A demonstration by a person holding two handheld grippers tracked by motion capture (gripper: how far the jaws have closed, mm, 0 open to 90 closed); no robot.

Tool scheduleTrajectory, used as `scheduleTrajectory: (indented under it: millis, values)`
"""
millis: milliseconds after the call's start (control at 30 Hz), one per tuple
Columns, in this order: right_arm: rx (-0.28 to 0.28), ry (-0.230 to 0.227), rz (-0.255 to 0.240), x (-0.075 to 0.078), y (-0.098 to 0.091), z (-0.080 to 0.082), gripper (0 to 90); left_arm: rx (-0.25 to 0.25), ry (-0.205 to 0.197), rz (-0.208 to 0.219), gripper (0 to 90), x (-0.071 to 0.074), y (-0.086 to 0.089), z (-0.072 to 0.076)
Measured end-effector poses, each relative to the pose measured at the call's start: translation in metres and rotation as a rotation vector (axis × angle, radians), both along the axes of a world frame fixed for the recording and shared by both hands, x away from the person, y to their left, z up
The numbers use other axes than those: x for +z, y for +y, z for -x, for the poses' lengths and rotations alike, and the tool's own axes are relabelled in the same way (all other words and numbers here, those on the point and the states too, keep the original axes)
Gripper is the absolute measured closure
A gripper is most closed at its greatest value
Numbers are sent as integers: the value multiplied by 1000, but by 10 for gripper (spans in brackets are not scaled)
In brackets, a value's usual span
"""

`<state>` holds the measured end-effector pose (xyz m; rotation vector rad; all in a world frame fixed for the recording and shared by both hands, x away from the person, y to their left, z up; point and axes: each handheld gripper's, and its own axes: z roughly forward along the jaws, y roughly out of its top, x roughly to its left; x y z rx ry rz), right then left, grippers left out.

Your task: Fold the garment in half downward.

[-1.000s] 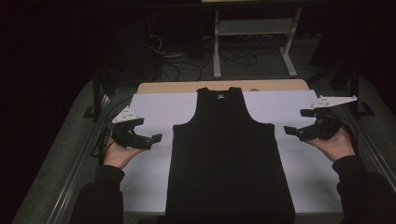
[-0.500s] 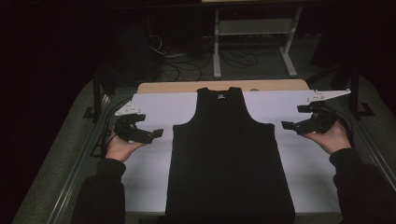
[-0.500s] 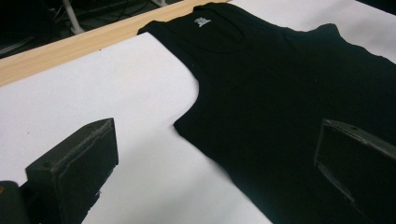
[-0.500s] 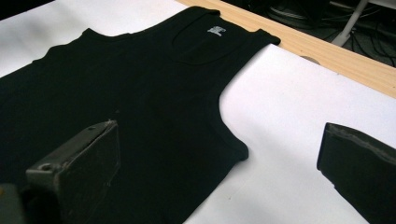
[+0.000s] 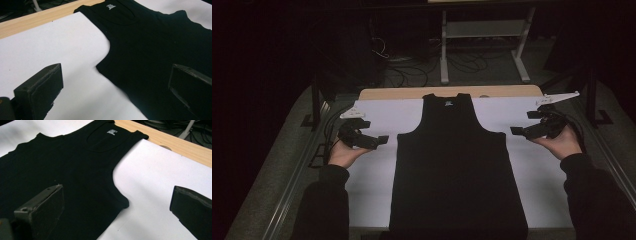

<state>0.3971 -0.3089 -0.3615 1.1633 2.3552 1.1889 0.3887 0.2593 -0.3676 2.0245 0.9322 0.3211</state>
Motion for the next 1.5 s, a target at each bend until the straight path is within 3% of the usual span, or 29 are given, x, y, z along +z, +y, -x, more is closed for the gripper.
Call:
scheduleTrajectory:
  millis: [733, 967, 1500]
  values:
    - [-23, 83, 7, -29, -1, -25, 0, -2, 56, 17, 0, -25, -11, -25]
    - [-28, 103, 3, -39, 1, -31, 0, 22, 75, 58, 0, -36, -9, -34]
    - [-25, 138, 14, -64, 11, -39, 0, 18, 142, 17, 0, -64, -17, -48]
